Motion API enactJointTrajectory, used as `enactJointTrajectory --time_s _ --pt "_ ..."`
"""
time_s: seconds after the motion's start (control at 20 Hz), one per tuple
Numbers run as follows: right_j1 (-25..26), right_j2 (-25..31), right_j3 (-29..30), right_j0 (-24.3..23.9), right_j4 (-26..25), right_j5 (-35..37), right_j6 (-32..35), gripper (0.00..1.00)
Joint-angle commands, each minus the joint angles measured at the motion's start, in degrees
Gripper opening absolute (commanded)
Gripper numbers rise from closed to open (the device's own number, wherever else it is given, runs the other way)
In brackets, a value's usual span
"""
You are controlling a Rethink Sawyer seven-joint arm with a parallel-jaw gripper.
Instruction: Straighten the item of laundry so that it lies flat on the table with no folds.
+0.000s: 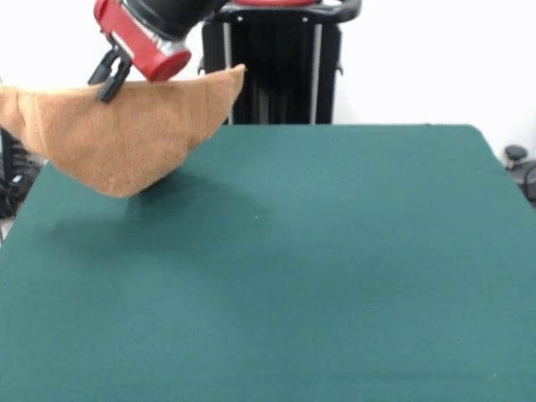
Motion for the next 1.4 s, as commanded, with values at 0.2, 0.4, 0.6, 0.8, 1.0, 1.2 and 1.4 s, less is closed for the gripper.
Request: enactJointTrajectory --time_s 0.2,0.4,0.6,0.8,1.0,1.2,1.4 --pt "-4.01 8.20 9.44 1.57 -1.24 4.43 -15.18 0.00" --pt "-5.05 8.54 9.93 1.55 -0.89 5.49 -15.17 0.00" --pt "-6.24 9.35 10.83 1.09 -0.15 5.94 -15.21 0.00" --pt "-7.19 10.64 11.37 0.42 0.15 5.12 -14.92 0.00" --pt "-9.62 11.89 12.86 -0.18 0.75 5.03 -15.09 0.00" --pt "-13.77 13.69 14.95 -1.33 2.82 7.23 -17.17 0.00" --pt "-17.64 15.97 16.56 -2.74 4.75 10.74 -19.69 0.00"
